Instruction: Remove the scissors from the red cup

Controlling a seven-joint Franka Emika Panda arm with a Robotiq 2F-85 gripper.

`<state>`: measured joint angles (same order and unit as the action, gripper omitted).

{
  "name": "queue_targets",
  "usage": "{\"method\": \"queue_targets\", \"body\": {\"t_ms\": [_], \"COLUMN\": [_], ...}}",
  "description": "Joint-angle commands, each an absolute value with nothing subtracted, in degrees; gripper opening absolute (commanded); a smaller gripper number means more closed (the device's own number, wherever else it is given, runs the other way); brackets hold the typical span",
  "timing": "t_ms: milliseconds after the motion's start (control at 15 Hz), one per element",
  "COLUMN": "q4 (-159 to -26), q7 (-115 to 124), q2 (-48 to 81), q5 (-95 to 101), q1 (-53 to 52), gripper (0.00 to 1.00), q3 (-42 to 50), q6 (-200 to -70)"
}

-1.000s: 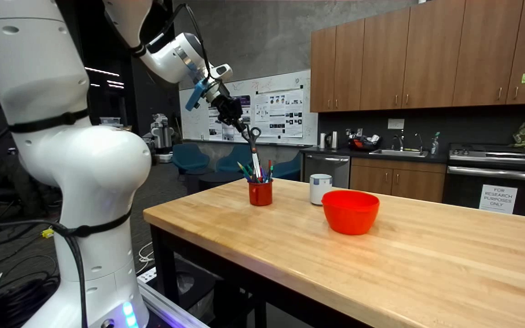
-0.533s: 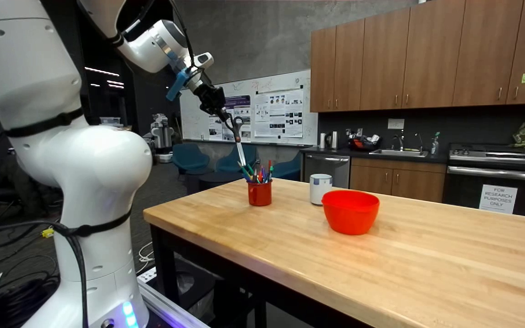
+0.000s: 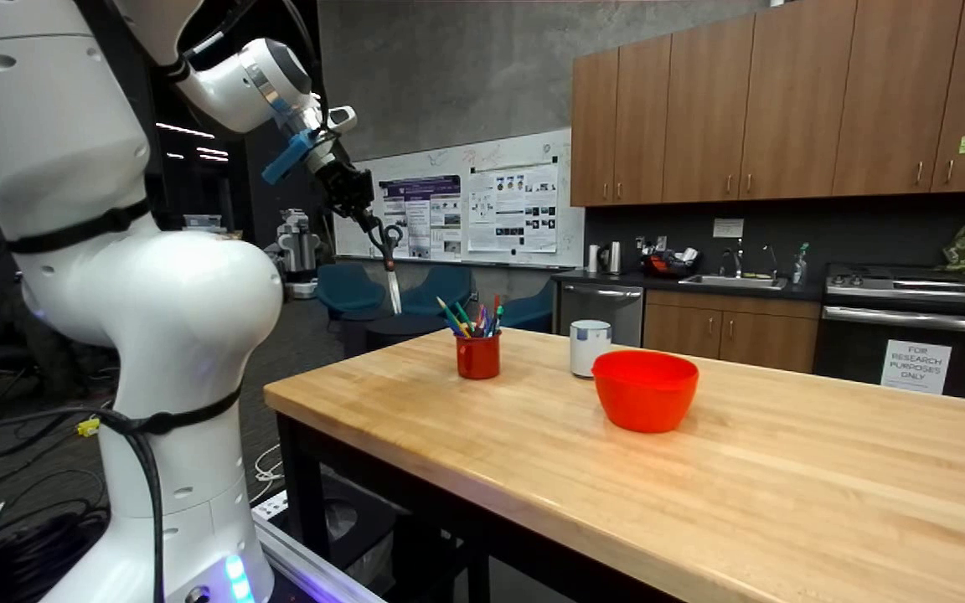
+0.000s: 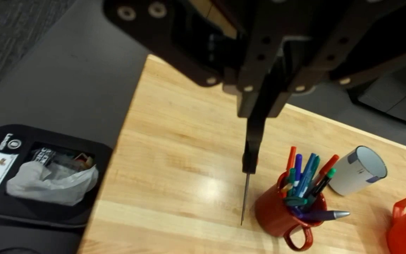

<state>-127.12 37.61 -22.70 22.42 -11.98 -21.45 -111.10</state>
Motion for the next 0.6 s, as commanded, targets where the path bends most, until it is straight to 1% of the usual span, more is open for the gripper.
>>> {"method": "queue_targets", "body": {"t_ms": [0,533], "q4": [-126.55,-126.03], "q7": [32.69,26.84], "q2": [-20.32,-12.88], "q5": [17.33,11.09], "q1": [-12.68,-12.14], "gripper": [0.03,0.03], "q3": [-20.99,-19.98], "q6": [-110.23,-107.86]}}
